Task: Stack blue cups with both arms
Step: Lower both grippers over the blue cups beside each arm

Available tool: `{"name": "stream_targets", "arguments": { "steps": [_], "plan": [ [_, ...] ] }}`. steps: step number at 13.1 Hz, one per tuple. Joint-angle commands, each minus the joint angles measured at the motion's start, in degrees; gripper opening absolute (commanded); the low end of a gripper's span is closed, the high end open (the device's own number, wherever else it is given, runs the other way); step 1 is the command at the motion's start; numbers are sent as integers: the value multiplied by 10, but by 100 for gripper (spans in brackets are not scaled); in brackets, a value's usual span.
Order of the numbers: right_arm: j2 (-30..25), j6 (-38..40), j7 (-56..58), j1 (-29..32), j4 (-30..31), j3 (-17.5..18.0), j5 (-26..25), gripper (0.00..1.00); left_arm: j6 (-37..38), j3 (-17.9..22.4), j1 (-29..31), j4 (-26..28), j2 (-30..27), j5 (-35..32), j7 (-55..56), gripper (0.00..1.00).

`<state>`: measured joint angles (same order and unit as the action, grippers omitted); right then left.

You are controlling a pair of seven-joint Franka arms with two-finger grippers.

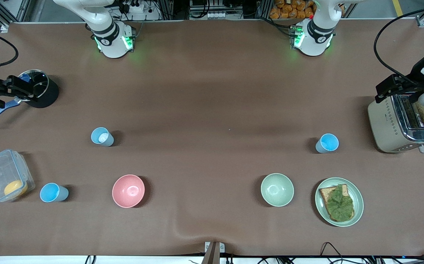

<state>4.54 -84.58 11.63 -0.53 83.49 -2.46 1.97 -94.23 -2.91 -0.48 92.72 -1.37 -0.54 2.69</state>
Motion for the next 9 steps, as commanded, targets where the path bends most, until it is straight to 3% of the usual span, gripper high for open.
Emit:
{"name": "stream_targets", "arguments": {
  "steps": [1, 9],
  "plan": [
    [-9, 5, -6, -1, -1, 3, -6, 100, 6, -4, 3, 0, -1, 13, 6, 100],
    [-9, 6, -6, -1, -1, 3, -6, 100, -28, -4, 5, 17, 36, 13, 8, 100]
  ]
}}
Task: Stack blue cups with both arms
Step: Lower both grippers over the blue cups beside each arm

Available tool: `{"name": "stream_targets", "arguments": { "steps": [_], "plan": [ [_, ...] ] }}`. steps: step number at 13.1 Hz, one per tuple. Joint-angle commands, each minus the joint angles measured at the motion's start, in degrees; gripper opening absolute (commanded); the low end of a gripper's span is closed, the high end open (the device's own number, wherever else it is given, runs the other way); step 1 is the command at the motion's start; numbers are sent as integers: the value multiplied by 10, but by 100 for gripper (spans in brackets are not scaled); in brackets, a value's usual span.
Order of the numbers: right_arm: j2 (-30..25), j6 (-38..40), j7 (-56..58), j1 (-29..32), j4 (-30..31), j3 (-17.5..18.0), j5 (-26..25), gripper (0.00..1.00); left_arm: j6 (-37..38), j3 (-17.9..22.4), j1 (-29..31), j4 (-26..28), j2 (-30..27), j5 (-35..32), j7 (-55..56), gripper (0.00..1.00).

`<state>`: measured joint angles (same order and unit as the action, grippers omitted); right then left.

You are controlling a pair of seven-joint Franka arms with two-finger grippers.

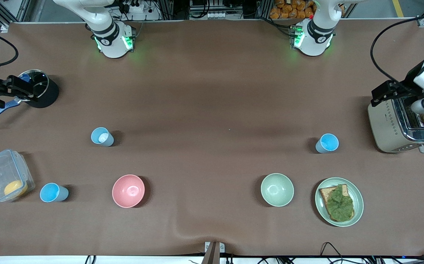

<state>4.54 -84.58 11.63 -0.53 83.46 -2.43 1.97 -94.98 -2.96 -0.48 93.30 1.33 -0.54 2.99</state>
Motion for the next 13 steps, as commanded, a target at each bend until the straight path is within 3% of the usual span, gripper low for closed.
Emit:
{"name": "stream_targets", "arguments": {
  "steps": [1, 7, 13],
  "plan": [
    [-10, 5, -6, -2, -1, 2, -5, 100, -45, -4, 5, 30, 8, 13, 7, 100],
    [-9, 5, -7, -2, -1, 1, -5, 100, -211, -4, 6, 169, -1, 6, 9, 100],
    [0, 2, -5, 15, 0, -2, -7, 100, -231, -4, 13, 195, 7, 5, 16, 100]
  ]
}}
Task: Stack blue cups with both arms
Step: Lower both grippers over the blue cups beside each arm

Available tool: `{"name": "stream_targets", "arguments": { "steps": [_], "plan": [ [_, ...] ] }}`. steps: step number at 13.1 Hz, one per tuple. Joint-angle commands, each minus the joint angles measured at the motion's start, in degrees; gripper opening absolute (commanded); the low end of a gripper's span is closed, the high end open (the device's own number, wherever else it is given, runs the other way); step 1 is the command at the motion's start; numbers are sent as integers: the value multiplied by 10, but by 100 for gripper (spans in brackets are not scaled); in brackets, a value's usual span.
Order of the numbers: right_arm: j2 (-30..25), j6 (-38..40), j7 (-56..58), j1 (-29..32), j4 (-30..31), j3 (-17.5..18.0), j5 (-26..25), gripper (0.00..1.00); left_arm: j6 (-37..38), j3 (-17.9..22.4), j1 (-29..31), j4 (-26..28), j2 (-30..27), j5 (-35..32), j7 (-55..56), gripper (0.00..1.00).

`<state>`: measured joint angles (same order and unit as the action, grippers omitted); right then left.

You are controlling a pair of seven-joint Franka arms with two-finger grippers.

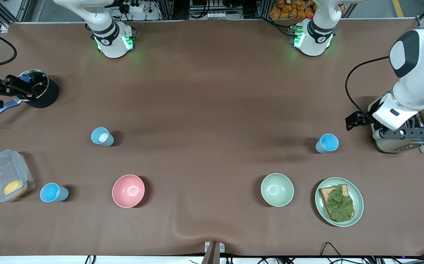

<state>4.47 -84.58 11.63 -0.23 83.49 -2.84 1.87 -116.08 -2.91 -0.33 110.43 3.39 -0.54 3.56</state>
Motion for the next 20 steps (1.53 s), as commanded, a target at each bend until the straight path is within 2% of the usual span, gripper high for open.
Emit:
{"name": "stream_targets", "arguments": {
  "steps": [1, 4, 7, 11, 13, 16, 19, 20],
  "plan": [
    [2, 2, -4, 15, 2, 2, -6, 100, -34, -5, 17, 35, -14, 5, 10, 100],
    [4, 4, -5, 32, 4, 2, -1, 100, -44, -5, 16, 43, -2, 5, 11, 100],
    [68, -1, 0, 24, 5, 4, -2, 100, -57, -5, 17, 64, 9, 5, 11, 100],
    [83, -9, 1, 28, 7, 4, -4, 100, -72, -4, 23, 73, 31, 5, 11, 100],
    [94, -29, 4, 23, 8, 4, -2, 100, -105, -4, 27, 84, 46, 5, 11, 100],
    [84, -102, 5, 17, 90, 4, -3, 100, -147, -5, 29, 94, 75, 5, 10, 100],
    [52, -253, 4, 17, 233, 5, -4, 100, -171, -5, 30, 94, 106, 5, 11, 100],
    [50, -288, 2, 17, 260, 5, -4, 100, -177, -5, 30, 94, 115, 5, 11, 100]
  ]
}}
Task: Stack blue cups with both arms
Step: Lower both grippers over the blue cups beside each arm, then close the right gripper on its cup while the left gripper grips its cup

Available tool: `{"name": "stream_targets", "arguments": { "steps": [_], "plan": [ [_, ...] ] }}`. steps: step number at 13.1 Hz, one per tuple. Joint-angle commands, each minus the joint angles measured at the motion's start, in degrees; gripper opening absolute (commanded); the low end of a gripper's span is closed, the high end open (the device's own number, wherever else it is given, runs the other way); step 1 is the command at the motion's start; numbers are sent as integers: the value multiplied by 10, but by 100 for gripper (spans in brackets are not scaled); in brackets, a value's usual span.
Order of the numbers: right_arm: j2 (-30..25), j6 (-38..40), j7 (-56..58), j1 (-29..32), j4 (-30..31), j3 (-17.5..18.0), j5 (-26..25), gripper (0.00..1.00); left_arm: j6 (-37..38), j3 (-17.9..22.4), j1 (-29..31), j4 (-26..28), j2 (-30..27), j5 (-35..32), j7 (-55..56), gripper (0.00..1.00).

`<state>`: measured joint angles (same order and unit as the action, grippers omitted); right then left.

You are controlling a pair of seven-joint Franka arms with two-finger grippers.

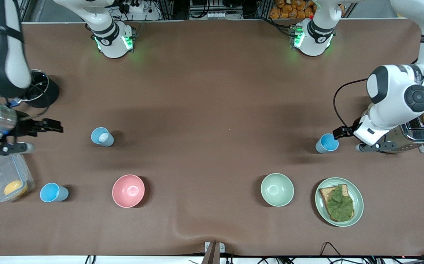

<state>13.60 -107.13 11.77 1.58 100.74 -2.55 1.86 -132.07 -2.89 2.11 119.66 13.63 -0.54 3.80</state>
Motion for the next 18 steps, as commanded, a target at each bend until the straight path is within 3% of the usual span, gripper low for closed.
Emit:
{"name": "stream_targets", "arguments": {
  "steps": [1, 6, 12, 15, 18],
  "plan": [
    [-37, -84, 1, 2, 107, 2, -4, 100, -21, -5, 5, 0, 21, 5, 8, 100],
    [-34, -226, -1, 4, 233, 3, 3, 100, -42, -5, 4, 0, 50, 5, 8, 100],
    [-9, -285, -4, -17, 261, 3, 37, 100, -60, -5, 4, -5, 77, 5, 7, 100],
    [9, -298, -7, -17, 260, 3, 38, 100, -63, -5, 3, -5, 80, -3, 6, 73],
    [28, -320, -7, -16, 258, 3, 38, 100, -64, -5, 4, -5, 83, -7, 6, 60]
  ]
}}
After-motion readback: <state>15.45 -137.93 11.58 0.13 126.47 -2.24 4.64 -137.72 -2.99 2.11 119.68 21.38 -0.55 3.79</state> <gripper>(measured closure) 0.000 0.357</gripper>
